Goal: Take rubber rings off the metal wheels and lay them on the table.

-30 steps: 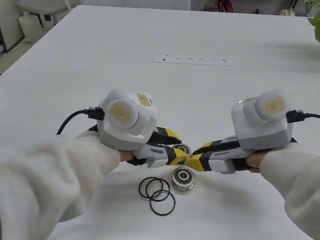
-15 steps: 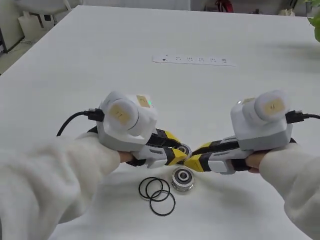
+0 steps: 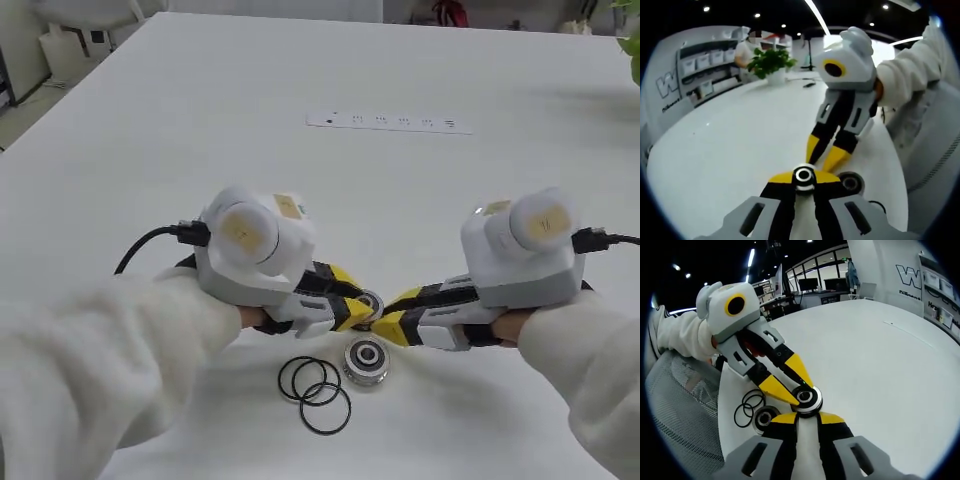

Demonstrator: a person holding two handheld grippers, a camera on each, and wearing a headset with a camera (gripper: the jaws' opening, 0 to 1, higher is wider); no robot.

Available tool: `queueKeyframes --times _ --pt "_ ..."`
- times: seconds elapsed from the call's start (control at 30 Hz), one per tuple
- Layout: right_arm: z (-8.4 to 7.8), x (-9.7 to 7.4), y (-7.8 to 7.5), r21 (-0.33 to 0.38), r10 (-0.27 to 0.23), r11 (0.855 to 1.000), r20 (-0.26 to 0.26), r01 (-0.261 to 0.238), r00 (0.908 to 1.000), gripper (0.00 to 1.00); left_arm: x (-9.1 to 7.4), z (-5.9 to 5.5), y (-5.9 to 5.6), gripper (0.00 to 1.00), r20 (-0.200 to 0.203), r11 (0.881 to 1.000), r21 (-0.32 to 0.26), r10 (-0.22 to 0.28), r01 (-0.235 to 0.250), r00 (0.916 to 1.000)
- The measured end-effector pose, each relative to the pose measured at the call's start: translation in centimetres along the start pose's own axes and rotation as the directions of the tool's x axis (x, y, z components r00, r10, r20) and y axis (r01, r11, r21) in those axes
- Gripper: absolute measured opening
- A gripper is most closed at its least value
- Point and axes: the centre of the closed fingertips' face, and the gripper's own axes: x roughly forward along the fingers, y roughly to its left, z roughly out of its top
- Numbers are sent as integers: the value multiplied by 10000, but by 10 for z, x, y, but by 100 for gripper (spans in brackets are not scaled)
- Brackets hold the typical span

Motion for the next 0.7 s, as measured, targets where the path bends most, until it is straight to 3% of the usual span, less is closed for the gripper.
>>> queueKeyframes --times 0.23,0.7 --pt "-1 -1 -2 -317 -44 9995 -24 43 10000 3 -1 -1 0 14 9 10000 -2 8 -8 10000" --pt "-2 -1 -9 -104 -185 9998 7 185 9998 0 0 -2 0 14 73 10000 -30 16 -15 10000"
